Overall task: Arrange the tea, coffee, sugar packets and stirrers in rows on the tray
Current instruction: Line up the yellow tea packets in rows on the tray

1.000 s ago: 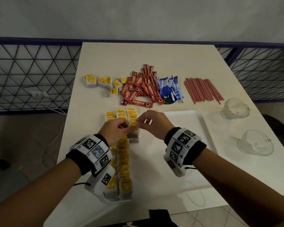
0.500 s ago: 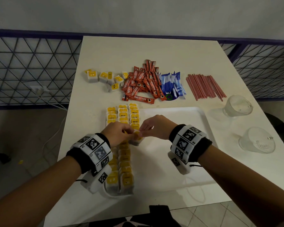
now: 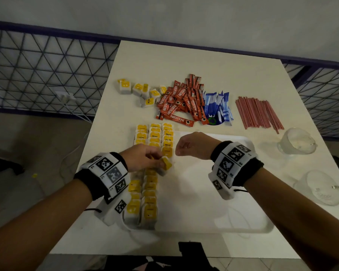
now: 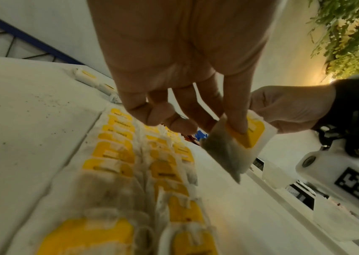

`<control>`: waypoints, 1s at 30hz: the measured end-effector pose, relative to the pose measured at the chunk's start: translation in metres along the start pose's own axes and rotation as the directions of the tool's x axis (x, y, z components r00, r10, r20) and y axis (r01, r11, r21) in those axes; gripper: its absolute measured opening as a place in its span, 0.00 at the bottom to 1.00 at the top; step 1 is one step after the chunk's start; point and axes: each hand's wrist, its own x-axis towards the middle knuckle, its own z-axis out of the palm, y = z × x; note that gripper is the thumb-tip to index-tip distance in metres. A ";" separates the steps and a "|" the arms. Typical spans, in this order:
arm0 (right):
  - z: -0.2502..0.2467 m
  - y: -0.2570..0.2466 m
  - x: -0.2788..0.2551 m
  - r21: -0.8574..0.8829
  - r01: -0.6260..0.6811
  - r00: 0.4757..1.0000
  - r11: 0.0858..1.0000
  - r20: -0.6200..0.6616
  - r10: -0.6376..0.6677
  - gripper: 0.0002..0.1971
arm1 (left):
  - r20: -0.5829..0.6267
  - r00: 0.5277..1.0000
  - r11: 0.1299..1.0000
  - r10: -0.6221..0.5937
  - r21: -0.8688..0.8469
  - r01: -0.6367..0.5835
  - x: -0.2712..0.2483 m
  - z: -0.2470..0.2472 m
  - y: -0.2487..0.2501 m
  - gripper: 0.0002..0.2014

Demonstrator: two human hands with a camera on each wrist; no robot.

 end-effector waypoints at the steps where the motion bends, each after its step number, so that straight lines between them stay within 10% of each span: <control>1: 0.001 0.001 0.001 0.003 0.005 1.000 1.000 0.000 -0.005 0.11 | 0.011 1.000 0.999 -0.006 -0.045 0.006 -0.001 0.000 0.000 0.07; 8: 0.006 0.008 -0.001 0.496 -0.029 0.998 0.868 0.060 -0.001 0.12 | -0.020 0.998 0.964 -0.055 -0.261 0.048 -0.002 0.007 -0.002 0.06; 30: 0.018 0.021 0.009 0.450 0.051 0.996 0.892 0.049 -0.081 0.05 | -0.253 0.949 0.792 -0.190 -0.611 -0.005 0.011 0.024 0.015 0.12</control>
